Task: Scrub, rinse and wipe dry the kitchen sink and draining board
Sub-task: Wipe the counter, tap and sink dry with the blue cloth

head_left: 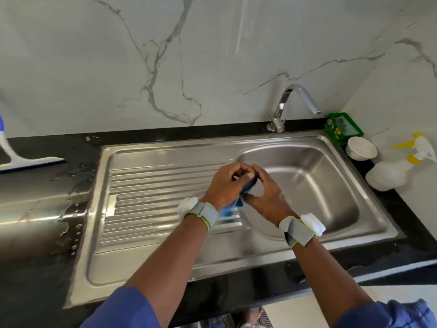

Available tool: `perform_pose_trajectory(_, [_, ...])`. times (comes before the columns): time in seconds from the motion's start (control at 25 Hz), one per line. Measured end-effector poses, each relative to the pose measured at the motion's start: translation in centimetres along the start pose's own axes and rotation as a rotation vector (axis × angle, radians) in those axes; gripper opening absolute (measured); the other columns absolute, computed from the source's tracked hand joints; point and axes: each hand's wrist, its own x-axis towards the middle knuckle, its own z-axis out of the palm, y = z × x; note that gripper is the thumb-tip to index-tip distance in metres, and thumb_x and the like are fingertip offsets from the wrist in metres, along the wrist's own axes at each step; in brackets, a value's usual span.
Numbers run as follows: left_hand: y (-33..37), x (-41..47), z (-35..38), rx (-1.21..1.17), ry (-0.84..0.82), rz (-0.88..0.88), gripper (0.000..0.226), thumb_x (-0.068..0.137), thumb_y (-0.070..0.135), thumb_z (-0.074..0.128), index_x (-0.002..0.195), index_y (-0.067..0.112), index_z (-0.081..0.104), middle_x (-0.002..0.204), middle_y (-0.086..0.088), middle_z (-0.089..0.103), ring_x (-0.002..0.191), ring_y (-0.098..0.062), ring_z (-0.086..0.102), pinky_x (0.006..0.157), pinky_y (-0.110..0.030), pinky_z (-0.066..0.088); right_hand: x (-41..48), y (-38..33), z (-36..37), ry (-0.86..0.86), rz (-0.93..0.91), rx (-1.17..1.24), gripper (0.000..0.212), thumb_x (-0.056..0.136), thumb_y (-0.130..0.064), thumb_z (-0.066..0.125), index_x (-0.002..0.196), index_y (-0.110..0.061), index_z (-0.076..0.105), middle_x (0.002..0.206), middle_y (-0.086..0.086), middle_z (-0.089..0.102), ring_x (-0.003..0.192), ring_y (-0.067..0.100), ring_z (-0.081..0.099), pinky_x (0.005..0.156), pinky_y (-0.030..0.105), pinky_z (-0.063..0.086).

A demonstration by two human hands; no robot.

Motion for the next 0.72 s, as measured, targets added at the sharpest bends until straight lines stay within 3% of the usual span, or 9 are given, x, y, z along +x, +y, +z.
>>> perform_pose_trajectory(0.08, [-0.4,-1.8,-3.1,0.118,-0.054,0.026,0.007,0.093,0.026,0.07,0.091,0.031,0.074,0.083,0.009,0.072,0.078,-0.013,0.068,0.075,-0.033,0.057,-0.7,-2.0,2.9,0.049,-0.018,0.072,0.049,0.077,-0.018,0.082,0.119,-0.032,0.061,0.104,-0.016,0.07,0.095,-0.002,0.066,0.083,0.02,0.055])
perform_pose_trajectory(0.2, [-0.8,-3.8,-6.5,0.189,-0.032,0.08,0.006,0.093,0.024,0.07,0.095,0.029,0.074,0.088,0.012,0.073,0.081,-0.007,0.068,0.075,-0.025,0.055,-1.7,-3.6,5.2,0.063,0.041,0.028,0.023,0.078,-0.03,0.083,0.093,-0.029,0.065,0.079,-0.008,0.068,0.069,0.004,0.064,0.062,0.022,0.054])
perform_pose_trajectory(0.28, [-1.0,-5.8,-8.8,0.192,0.048,0.09,0.007,0.094,0.021,0.07,0.097,0.027,0.072,0.085,0.013,0.07,0.075,-0.004,0.064,0.069,-0.016,0.048,-2.3,-4.5,6.6,0.008,0.015,0.017,0.015,0.084,-0.03,0.078,0.082,-0.024,0.065,0.073,-0.001,0.065,0.065,0.013,0.06,0.064,0.036,0.054])
perform_pose_trajectory(0.36, [-1.5,-7.7,-10.6,0.218,0.122,0.068,0.007,0.094,0.024,0.07,0.1,0.026,0.072,0.083,0.015,0.068,0.075,-0.004,0.062,0.069,-0.015,0.045,-3.0,-5.6,7.6,-0.053,-0.014,0.076,0.01,0.09,-0.018,0.069,0.084,-0.026,0.069,0.079,0.004,0.07,0.076,0.021,0.066,0.076,0.046,0.058])
perform_pose_trajectory(0.44, [-2.2,-9.3,-12.1,0.267,0.156,0.026,0.004,0.094,0.031,0.07,0.096,0.028,0.071,0.081,0.015,0.067,0.076,-0.005,0.062,0.071,-0.023,0.047,-3.8,-6.4,8.3,-0.104,-0.022,0.111,0.027,0.091,-0.005,0.061,0.087,-0.03,0.072,0.088,0.002,0.074,0.087,0.021,0.069,0.084,0.041,0.058])
perform_pose_trajectory(0.52, [-2.2,-12.0,-13.6,0.316,0.197,-0.013,0.008,0.094,0.034,0.07,0.088,0.03,0.068,0.076,0.017,0.066,0.073,-0.002,0.06,0.07,-0.023,0.046,-5.2,-7.0,9.3,-0.135,-0.1,0.026,0.032,0.087,-0.001,0.059,0.089,-0.03,0.072,0.088,-0.004,0.073,0.086,0.015,0.068,0.08,0.032,0.056])
perform_pose_trajectory(0.72, [-1.5,-18.7,-15.8,0.312,0.262,0.056,0.01,0.093,0.034,0.065,0.086,0.027,0.066,0.07,0.014,0.062,0.067,-0.004,0.056,0.065,-0.021,0.043,-8.3,-8.1,13.4,-0.044,-0.166,-0.194,0.009,0.079,-0.005,0.059,0.079,-0.013,0.063,0.072,0.001,0.062,0.071,0.025,0.057,0.059,0.032,0.042])
